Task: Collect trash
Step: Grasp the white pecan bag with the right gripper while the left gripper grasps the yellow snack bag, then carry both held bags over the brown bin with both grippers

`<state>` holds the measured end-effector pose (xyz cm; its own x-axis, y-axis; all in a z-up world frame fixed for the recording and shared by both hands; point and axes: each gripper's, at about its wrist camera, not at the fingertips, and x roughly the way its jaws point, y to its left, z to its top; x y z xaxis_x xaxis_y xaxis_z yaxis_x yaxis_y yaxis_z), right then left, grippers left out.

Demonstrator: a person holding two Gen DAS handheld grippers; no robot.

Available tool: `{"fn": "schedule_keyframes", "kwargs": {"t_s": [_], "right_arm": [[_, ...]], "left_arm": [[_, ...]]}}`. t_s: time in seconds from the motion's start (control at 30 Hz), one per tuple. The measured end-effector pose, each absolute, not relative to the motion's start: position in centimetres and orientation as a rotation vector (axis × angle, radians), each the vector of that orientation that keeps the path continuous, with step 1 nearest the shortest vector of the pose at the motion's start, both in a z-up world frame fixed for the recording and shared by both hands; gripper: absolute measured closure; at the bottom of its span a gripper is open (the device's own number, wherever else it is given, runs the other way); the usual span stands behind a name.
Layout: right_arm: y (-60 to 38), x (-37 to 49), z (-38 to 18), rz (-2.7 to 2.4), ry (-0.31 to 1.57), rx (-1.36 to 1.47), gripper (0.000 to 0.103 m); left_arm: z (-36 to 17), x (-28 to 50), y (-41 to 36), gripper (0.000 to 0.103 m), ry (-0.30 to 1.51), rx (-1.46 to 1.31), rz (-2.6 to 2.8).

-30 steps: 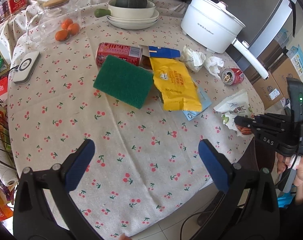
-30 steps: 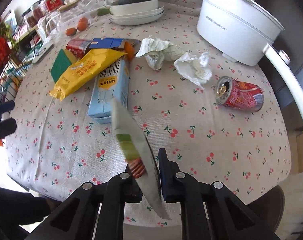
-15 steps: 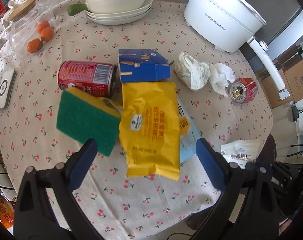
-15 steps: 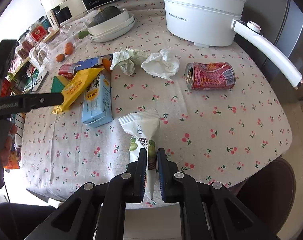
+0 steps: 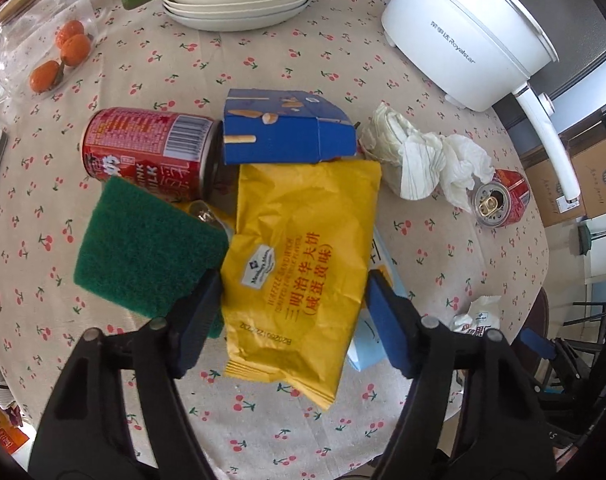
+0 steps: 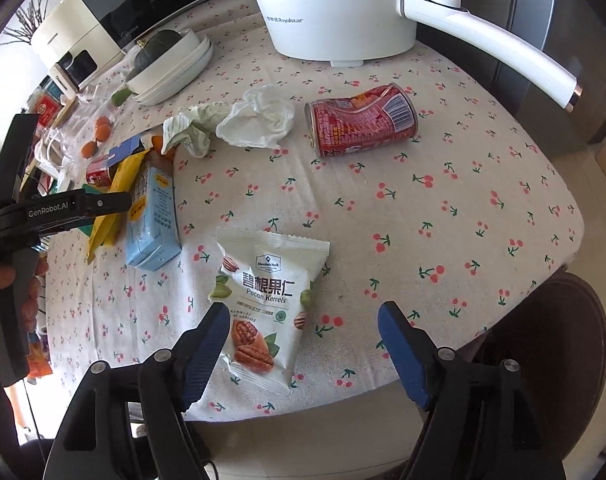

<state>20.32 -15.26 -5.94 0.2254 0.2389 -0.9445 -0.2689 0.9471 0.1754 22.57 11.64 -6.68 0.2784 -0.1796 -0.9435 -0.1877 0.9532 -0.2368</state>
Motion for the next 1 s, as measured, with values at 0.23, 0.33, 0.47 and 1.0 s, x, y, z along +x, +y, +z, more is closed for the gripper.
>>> {"fn": "schedule_keyframes", "kwargs": {"t_s": [0.23, 0.33, 0.47, 1.0], "right_arm": [[-14.2, 20.2, -6.0, 0.367, 1.298, -0.037, 0.022], [-13.4, 20.1, -6.3, 0.377, 1.306, -0.045, 0.019], [-12.2, 20.2, -7.2, 0.366, 1.324, -0.058, 0.018], [-9.6, 19.6, -7.8, 0.345, 1.283, -0.211, 0.056]], "left_arm": [[-6.4, 20.9, 12.3, 0.049, 1.258, -0.353, -0.044], [-5.7, 19.7, 12.5, 0.049, 1.229, -0.362, -0.058], [-4.5, 18.5, 12.1, 0.049, 1.191, -0.368, -0.087], [-3.6, 12.5, 11.8, 0.049, 1.139, -0.396, -0.144]]}}
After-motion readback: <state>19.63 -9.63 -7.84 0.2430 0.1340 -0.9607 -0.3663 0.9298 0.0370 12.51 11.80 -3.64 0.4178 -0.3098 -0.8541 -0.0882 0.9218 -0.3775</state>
